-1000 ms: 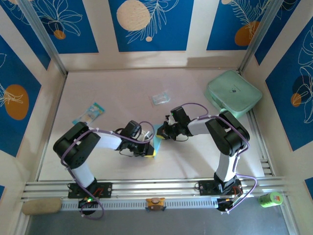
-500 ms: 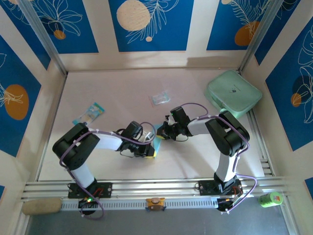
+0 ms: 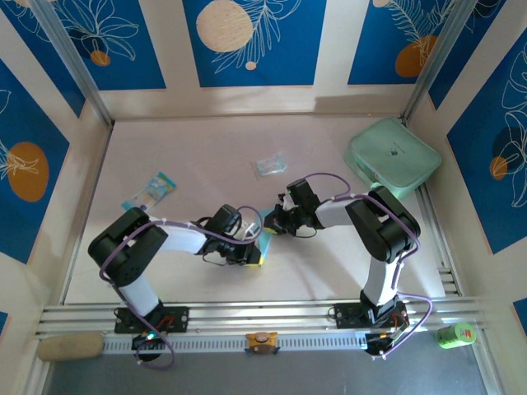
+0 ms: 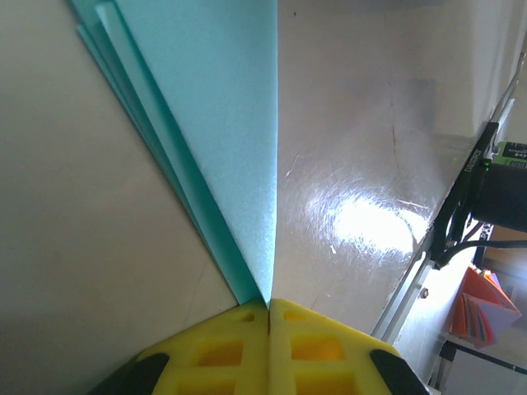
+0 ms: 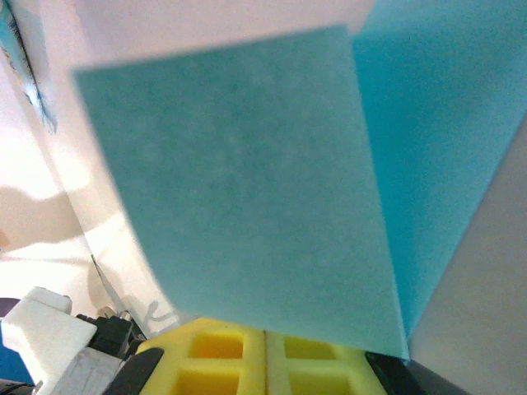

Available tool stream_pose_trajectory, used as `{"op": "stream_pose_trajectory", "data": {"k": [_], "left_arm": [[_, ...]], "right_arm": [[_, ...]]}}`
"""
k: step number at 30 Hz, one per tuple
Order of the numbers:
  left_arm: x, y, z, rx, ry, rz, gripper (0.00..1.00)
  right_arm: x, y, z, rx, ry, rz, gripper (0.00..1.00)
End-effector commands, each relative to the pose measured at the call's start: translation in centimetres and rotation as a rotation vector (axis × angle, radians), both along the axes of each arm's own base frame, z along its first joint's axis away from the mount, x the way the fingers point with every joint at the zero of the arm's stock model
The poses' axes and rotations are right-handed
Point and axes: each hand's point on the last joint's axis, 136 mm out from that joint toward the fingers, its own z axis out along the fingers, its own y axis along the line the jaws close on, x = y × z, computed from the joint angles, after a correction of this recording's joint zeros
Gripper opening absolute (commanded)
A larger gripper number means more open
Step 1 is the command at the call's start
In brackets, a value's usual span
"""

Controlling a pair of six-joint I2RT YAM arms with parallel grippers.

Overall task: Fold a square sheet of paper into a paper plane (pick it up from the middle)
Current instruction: Fold the wing for the fifth time at the center of the table.

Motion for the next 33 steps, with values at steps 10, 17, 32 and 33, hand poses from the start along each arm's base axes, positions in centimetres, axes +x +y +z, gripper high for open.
{"op": "stream_pose_trajectory", "data": {"k": [10,17,32,33], "left_arm": [[-5.2,2.1,-1.4,0.09,0.169,-0.066,0.0],[-5.2,1.6,0.3,0.018,0.146,-0.062,0.0],[3.8,-1.2,8.0,-0.128,-0.139,0.079,0.0],[4.3,-1.6,7.8,-0.131,-0.133,0.076,0.0]], "right_arm": [[-3.0,-4.0,-6.1,-0.237,0.168,-0.068,0.06],[-3.0,-3.9,-6.1,-0.235,0.166,-0.066,0.06],[-2.9,-3.5,-5.9,-0.219,0.162,-0.06,0.06],[-2.9,-3.5,-5.9,-0.218,0.162,-0.059,0.06]]}}
